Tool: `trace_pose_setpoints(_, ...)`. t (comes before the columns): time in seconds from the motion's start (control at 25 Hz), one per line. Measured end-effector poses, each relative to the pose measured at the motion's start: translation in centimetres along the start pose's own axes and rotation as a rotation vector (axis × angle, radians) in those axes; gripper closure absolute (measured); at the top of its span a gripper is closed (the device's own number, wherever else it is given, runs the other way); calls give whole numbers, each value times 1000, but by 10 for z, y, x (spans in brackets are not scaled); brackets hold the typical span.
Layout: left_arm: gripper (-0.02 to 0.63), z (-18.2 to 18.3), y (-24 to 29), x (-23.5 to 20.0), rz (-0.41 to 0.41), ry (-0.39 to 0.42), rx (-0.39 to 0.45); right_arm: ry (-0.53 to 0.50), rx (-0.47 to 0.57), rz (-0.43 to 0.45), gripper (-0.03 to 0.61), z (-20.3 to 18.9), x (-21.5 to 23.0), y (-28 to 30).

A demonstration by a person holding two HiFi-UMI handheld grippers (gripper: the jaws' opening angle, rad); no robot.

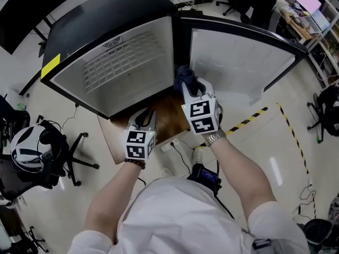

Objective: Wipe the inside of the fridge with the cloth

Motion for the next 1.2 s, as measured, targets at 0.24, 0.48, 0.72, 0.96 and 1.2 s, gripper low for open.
trace_pose_setpoints(0.24,541,-12,-14,-15,8,3,-2,-3,-12,-57,485,-1,4,15)
trace_pose_setpoints(0.48,541,-14,-22,-23,-16,31,-2,0,-7,-108,485,-5,11,8)
trace_pose_setpoints(0.72,541,-8,-21,-30,-11,42,0,26,-21,-139,485,-14,24,4)
trace_pose_setpoints(0.96,541,4,-10,-11,-8,35,0,36,-40,-137,485,-21,46,3)
trace_pose_setpoints(1.2,541,12,0,9,-2,28,-11,34,-54,-160,485,-28,74,-5)
Point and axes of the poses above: the fingertips, and each gripper's own axes: y forward along the fingers, x to its right, z out of its top, the point moved 9 cm from there along -y, backward along the fingers, and after that the axes turned 10 degrees about y, right-handed, at the moved point
